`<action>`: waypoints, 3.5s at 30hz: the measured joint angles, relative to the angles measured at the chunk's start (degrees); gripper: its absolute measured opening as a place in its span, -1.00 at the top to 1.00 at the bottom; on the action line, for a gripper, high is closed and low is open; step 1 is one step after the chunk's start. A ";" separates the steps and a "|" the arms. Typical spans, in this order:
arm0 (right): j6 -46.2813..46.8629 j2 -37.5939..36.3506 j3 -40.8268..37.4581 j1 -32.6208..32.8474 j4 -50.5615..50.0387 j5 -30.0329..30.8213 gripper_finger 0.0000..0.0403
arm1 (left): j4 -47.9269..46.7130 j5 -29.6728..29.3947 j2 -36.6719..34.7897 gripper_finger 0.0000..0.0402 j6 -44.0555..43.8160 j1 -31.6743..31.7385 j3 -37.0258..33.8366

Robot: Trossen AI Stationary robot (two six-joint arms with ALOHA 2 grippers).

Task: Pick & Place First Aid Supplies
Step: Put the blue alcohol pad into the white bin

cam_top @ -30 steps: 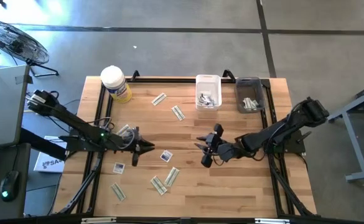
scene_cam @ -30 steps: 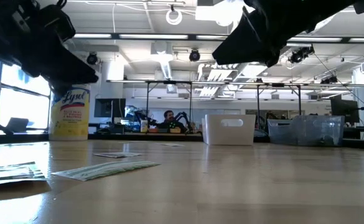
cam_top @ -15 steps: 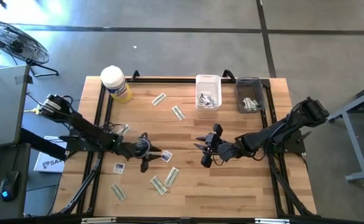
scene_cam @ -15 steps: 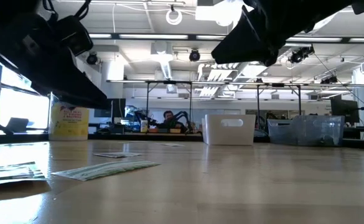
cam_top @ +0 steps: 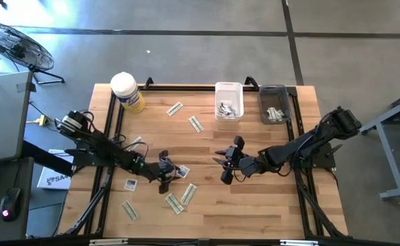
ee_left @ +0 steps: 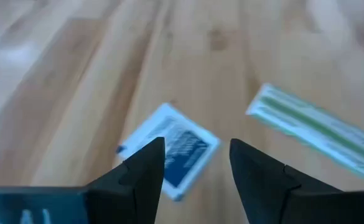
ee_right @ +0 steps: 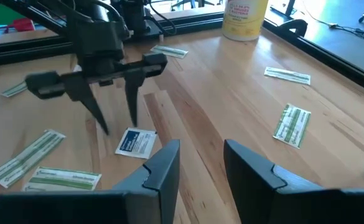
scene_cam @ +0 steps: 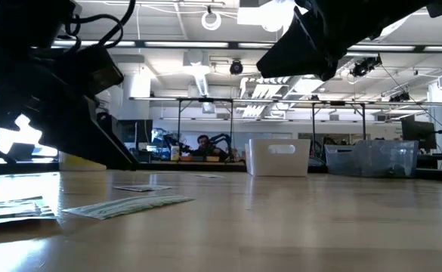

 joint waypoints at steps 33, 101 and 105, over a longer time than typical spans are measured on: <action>0.00 -0.04 0.00 0.00 0.13 -2.94 0.41 | -3.88 -4.52 6.92 0.12 -5.17 -0.13 0.75; -2.51 -0.04 0.00 0.87 0.83 -10.55 0.41 | -4.72 -5.08 14.53 0.94 -10.44 3.63 8.59; -2.82 2.15 0.02 0.87 3.22 -12.17 0.41 | -4.65 -5.31 14.57 0.96 -10.62 3.58 8.59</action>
